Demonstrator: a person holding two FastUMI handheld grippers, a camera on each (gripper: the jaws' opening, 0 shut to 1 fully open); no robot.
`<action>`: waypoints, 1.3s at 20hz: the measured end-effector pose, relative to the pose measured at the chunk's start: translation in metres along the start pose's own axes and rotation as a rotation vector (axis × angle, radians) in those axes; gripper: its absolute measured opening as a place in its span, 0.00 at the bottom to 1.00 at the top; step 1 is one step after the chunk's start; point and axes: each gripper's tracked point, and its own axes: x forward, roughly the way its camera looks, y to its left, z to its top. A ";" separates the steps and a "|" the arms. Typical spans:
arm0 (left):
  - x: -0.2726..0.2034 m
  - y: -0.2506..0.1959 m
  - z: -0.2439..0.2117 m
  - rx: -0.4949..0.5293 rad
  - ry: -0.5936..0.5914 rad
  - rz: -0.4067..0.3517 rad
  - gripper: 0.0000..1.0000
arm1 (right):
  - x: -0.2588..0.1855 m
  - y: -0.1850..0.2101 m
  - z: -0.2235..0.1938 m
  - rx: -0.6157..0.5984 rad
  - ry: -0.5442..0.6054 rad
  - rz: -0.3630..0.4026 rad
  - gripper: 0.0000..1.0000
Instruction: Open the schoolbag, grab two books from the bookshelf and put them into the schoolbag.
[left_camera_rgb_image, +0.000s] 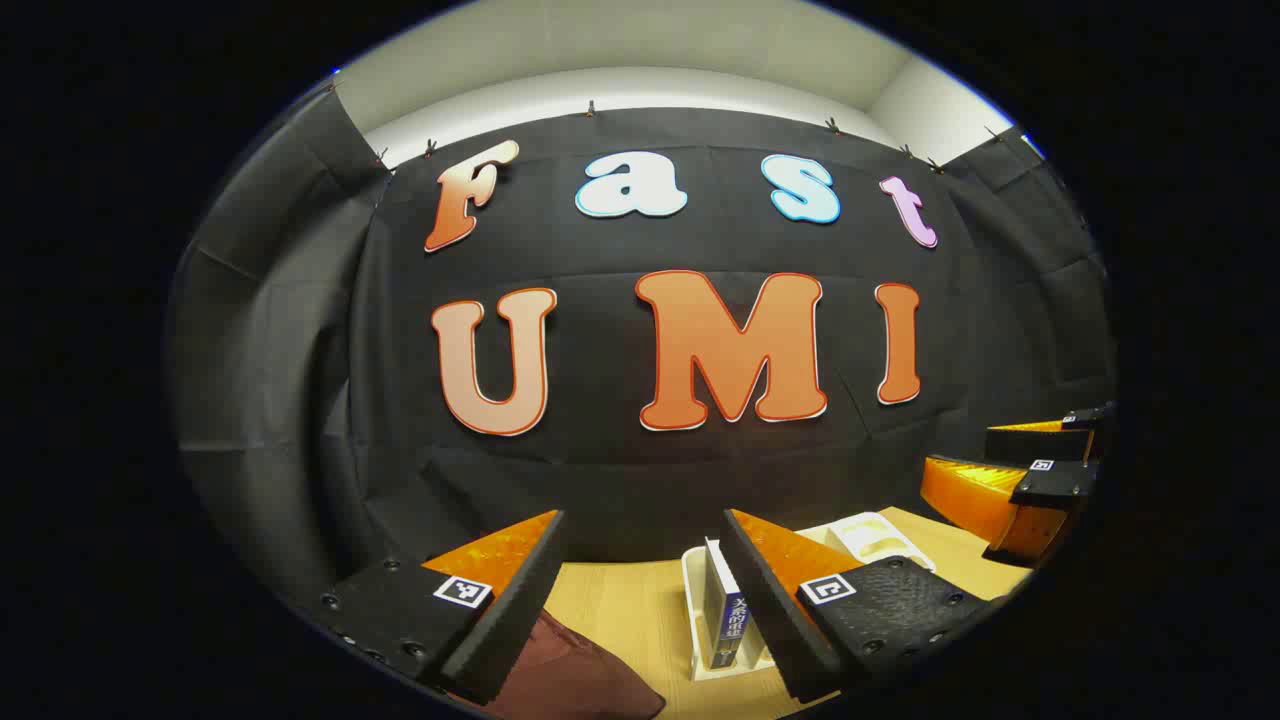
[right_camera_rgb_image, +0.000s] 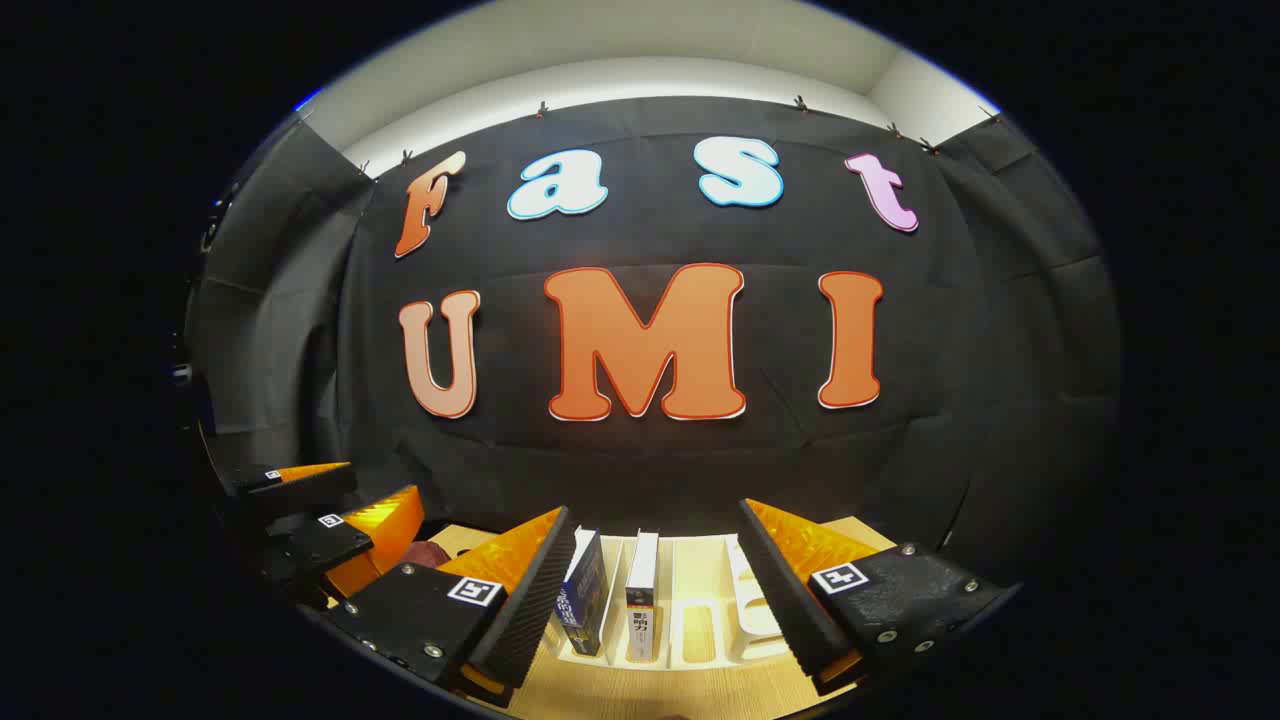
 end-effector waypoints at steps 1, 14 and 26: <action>0.000 0.002 0.000 0.008 0.005 0.006 0.96 | 0.002 -0.002 -0.001 0.005 0.003 -0.004 0.97; -0.003 -0.003 0.010 -0.012 -0.039 0.012 1.00 | 0.003 0.000 -0.014 0.034 0.038 0.020 0.97; -0.005 -0.006 0.007 -0.005 -0.032 0.011 0.96 | 0.003 0.002 -0.017 0.033 0.041 0.025 0.97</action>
